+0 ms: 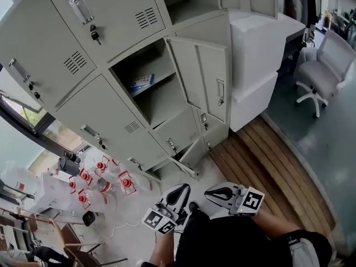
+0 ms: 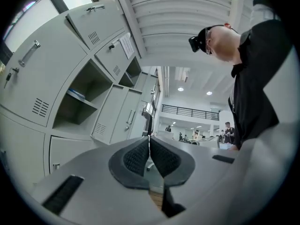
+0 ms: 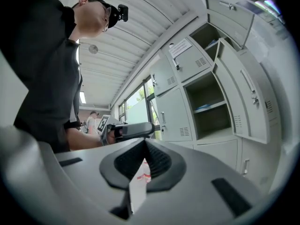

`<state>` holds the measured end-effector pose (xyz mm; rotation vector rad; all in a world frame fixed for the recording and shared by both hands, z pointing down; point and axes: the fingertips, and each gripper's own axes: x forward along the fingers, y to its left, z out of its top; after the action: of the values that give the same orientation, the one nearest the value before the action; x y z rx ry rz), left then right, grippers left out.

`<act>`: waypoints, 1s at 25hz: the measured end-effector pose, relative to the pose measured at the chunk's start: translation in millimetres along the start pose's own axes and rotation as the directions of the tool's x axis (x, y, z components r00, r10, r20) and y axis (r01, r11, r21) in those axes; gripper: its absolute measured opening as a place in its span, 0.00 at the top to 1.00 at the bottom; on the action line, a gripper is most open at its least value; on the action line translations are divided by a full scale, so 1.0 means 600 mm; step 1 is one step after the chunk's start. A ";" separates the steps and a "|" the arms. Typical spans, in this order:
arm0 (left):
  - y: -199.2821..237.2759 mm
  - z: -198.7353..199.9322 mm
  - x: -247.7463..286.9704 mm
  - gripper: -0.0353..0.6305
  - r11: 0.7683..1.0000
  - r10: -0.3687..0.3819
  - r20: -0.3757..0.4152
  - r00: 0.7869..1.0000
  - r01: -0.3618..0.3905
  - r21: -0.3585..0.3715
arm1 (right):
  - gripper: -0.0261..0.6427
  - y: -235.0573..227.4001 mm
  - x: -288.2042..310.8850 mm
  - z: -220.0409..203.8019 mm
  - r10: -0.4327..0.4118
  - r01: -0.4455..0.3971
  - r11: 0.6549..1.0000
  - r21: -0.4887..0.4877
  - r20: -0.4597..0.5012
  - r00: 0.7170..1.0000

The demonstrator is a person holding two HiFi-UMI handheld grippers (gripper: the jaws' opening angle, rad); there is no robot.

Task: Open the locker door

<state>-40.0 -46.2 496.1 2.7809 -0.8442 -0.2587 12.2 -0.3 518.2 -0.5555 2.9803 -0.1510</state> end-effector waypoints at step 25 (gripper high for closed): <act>0.316 0.157 -0.012 0.92 0.988 -0.076 -0.012 0.997 0.077 0.134 | 0.94 -0.193 0.350 0.111 -0.003 0.003 0.999 -0.048 -0.001 1.000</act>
<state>-167.3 -210.8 456.2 2.9418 -0.7813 -0.2119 -133.6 -189.3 447.8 -0.5652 2.9918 -0.0798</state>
